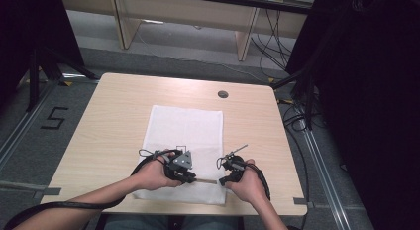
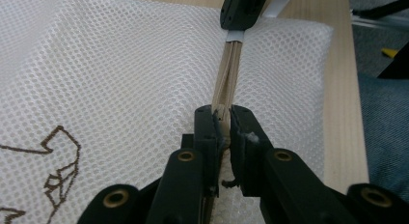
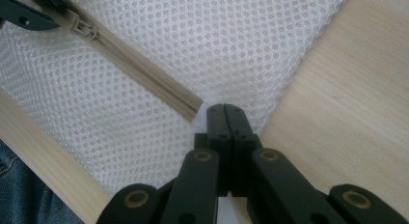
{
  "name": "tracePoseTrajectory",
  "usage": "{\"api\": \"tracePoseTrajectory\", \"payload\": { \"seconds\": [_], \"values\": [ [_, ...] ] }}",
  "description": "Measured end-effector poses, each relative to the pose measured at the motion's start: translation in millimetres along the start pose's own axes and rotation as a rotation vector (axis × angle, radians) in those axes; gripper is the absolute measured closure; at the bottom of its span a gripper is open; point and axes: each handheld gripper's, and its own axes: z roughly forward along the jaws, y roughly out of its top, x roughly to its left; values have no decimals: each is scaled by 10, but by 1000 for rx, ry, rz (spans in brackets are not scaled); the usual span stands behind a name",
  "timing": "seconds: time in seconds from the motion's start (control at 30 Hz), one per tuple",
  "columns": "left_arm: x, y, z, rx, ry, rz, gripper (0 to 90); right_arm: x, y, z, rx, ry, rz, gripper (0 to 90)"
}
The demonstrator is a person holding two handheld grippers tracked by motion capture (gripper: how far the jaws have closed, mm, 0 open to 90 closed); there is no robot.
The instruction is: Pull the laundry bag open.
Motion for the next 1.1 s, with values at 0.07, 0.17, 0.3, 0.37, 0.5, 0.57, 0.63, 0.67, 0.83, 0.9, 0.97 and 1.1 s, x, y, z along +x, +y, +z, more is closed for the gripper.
{"api": "tracePoseTrajectory", "payload": {
  "seconds": [0.07,0.17,0.3,0.37,0.5,0.57,0.63,0.67,0.83,0.9,0.97,1.1],
  "values": [
    [-4,-4,0,-4,-7,-2,818,-1,-1,-1,1,3,-3,900],
    [-2,-4,-3,-6,-5,9,818,-1,0,-1,0,3,-2,900],
    [13,-31,-39,5,-1,-2,818,-5,-4,-2,-2,0,-2,900],
    [23,-53,-71,1,0,-5,818,-9,-4,-2,-2,3,-3,900],
    [24,-77,-95,-6,-6,-2,818,-4,-1,-3,0,1,-4,900],
    [4,-78,-98,3,1,-8,818,-4,-2,-2,0,-2,-2,900],
    [3,-80,-115,7,-3,-4,818,-5,-4,-1,-9,-2,-12,900],
    [3,-87,-132,12,9,5,818,-5,-5,-1,-9,-4,-12,900],
    [25,-138,-215,-8,4,-20,818,-15,-3,-2,-5,-1,-2,900],
    [7,-143,-207,-6,6,-16,818,-15,-2,-2,-5,0,-6,900],
    [3,-145,-205,-4,5,-9,818,-13,-4,-2,-4,-1,-5,900],
    [-6,-151,-225,-10,3,-16,817,-19,-9,2,-12,-4,-22,900]
  ]
}}
